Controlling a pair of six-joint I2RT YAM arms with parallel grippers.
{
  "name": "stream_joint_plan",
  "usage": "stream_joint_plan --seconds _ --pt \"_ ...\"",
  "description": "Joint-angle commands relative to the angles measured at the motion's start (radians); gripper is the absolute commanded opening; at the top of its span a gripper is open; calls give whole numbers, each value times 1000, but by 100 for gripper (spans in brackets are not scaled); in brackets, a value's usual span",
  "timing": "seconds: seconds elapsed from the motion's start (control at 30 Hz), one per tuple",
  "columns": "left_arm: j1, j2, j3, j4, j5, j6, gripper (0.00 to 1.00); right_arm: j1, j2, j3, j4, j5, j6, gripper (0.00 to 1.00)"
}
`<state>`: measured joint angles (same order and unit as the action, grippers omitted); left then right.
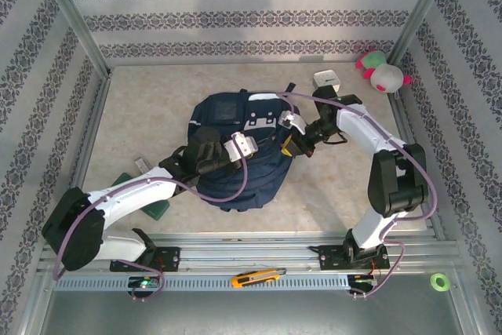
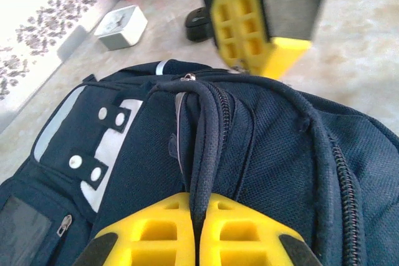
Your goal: Pack the student bag
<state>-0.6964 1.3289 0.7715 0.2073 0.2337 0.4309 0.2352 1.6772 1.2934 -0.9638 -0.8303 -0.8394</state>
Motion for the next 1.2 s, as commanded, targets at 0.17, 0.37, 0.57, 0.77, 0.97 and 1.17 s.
stream_joint_plan --seconds 0.17,0.37,0.57,0.77,0.97,1.17 --pt "-26 50 68 87 -239 -76 0 131 -164 -105 104 -68 262 0" --pt "-37 59 79 91 -258 -116 0 201 -267 -205 235 -52 461 0" --pt "-42 59 60 156 -217 -183 0 233 -374 -323 419 -51 681 0" --pt "-43 55 31 220 -133 -255 0 233 -418 -428 598 8 980 0" --pt "-54 75 44 216 -174 -287 0 303 -410 -467 729 -10 1232 0" --pt "-63 95 51 250 -169 -292 0 396 -381 -470 791 29 1316 0"
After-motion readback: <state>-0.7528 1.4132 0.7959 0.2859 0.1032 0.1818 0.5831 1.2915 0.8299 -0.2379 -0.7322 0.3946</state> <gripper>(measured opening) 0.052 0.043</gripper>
